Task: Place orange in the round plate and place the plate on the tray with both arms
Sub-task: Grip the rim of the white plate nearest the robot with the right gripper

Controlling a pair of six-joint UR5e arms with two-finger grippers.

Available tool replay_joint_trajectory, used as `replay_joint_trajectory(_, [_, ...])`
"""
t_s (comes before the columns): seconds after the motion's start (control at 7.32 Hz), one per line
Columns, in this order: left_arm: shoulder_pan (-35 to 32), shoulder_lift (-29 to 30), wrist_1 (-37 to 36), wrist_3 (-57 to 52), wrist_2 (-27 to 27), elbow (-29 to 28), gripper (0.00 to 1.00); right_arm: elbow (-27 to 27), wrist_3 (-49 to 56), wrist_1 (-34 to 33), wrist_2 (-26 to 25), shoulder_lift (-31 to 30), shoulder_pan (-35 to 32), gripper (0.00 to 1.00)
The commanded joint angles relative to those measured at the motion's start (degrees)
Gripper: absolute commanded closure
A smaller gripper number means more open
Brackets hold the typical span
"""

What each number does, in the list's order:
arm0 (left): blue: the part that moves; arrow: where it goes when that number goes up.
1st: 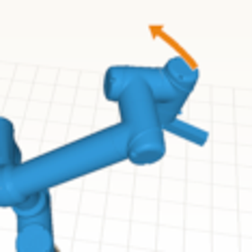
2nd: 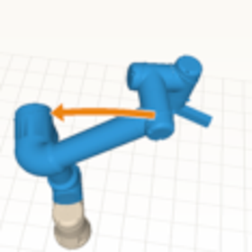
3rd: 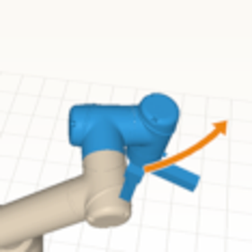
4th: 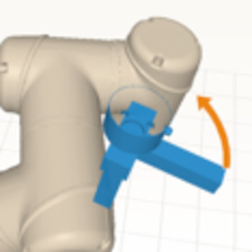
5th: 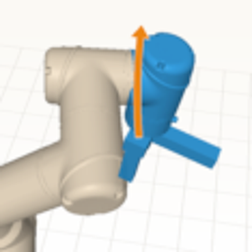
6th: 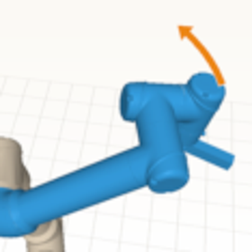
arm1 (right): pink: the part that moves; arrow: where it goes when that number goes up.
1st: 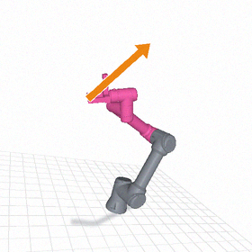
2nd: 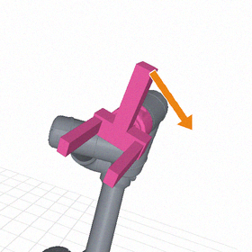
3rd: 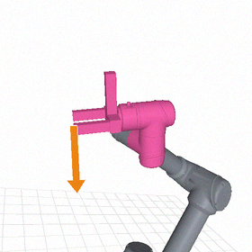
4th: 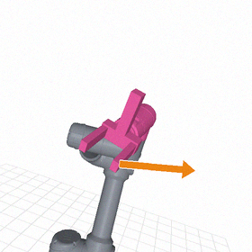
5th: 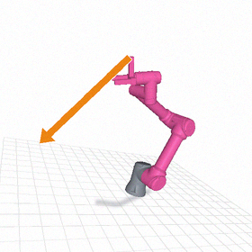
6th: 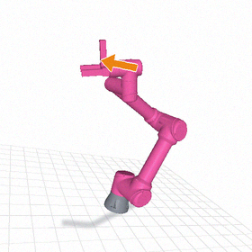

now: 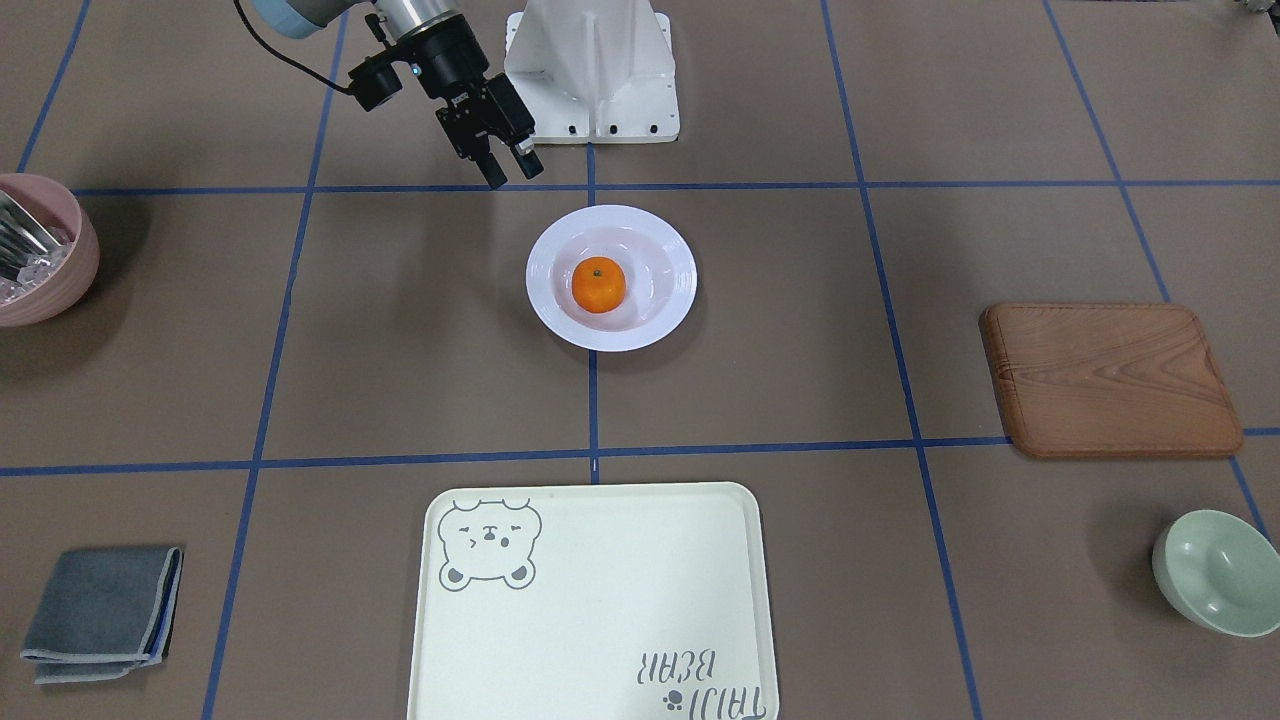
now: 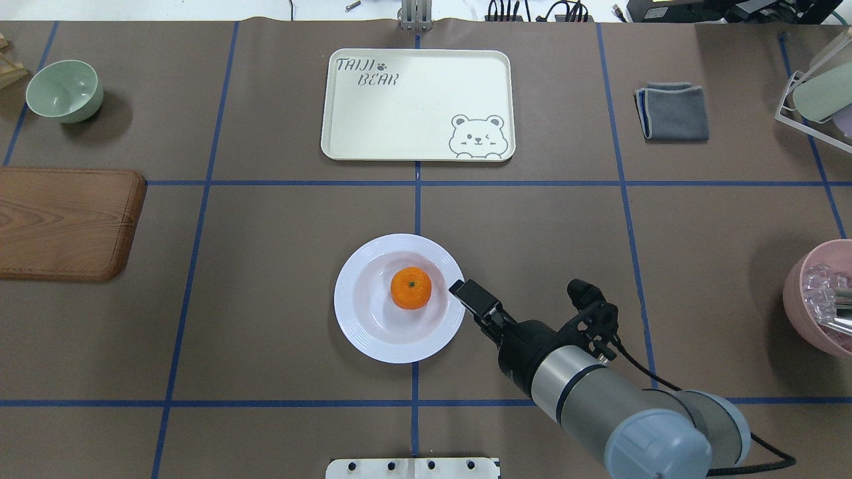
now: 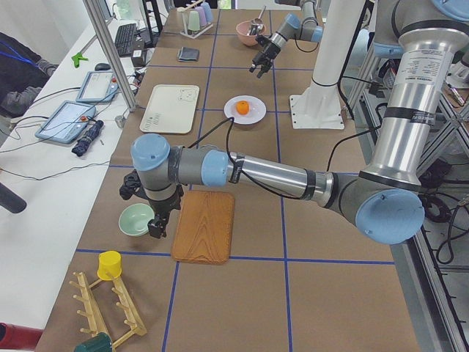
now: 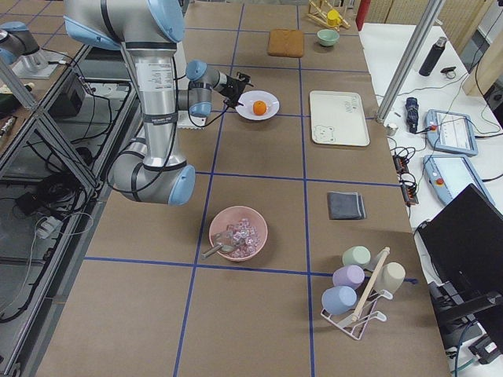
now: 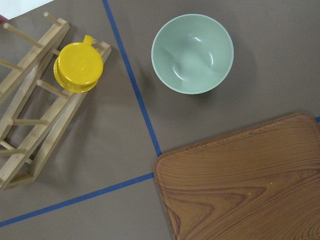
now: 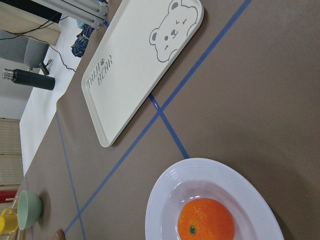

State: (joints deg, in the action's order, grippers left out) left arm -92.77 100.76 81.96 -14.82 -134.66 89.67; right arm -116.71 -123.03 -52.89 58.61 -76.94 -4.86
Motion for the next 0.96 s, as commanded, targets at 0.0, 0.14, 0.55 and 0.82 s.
replay_joint_trajectory(0.0, [-0.7, -1.0, 0.1, 0.1, -1.9, -1.7, 0.01, 3.5, -2.7, 0.2, -1.8, 0.3, 3.1, 0.01])
replay_joint_trajectory(0.14, [-0.7, -1.1, 0.1, 0.1, -1.9, -1.7, 0.01, 5.6, -2.7, 2.2, -1.8, 0.5, 3.5, 0.01])
replay_joint_trajectory(0.55, [-0.8, -1.3, 0.1, -0.2, -1.9, -1.6, 0.01, 11.6, -1.7, 1.7, -1.4, 4.3, 3.0, 0.01])
replay_joint_trajectory(0.82, [-0.8, -2.1, 0.4, -0.2, -2.0, -1.4, 0.01, 12.6, -1.7, 1.8, -1.2, 4.8, 2.6, 0.04])
